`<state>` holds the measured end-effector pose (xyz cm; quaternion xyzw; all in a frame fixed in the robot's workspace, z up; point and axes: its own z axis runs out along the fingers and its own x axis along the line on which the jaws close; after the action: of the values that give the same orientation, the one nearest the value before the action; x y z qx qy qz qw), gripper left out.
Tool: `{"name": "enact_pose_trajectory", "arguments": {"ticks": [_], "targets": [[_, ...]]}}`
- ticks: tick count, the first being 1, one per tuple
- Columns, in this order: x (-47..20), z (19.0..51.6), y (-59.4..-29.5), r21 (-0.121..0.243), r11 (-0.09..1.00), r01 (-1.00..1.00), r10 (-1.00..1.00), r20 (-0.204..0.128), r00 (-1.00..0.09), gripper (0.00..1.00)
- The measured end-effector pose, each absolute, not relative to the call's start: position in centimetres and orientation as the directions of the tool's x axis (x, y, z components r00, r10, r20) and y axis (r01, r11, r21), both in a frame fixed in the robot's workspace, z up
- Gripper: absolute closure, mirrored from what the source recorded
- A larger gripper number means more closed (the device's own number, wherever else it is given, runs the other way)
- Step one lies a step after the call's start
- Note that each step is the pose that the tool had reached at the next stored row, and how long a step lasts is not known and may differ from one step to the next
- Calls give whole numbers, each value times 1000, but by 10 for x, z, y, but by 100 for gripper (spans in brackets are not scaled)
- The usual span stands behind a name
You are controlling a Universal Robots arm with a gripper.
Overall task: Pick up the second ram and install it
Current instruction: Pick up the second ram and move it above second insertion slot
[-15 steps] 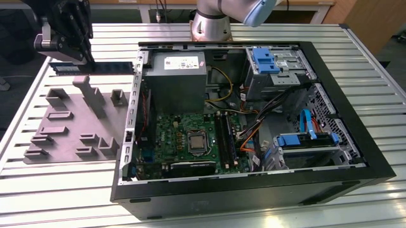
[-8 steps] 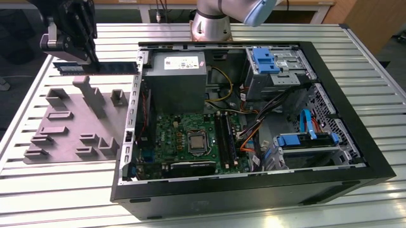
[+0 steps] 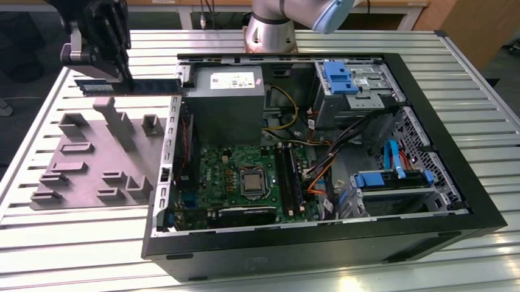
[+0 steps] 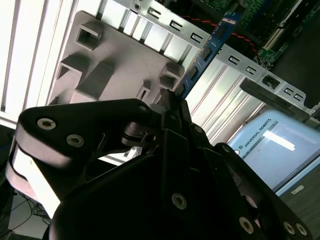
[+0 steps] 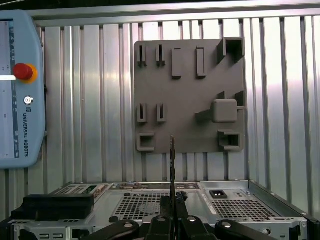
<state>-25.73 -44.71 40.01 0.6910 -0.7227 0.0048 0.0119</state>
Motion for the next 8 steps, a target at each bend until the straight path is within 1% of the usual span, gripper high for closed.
{"name": "enact_pose_trajectory", "arguments": {"ticks": [8], "targets": [[-247, 400, -447, 10, 45, -999, -999, 24, -45, 86]]}}
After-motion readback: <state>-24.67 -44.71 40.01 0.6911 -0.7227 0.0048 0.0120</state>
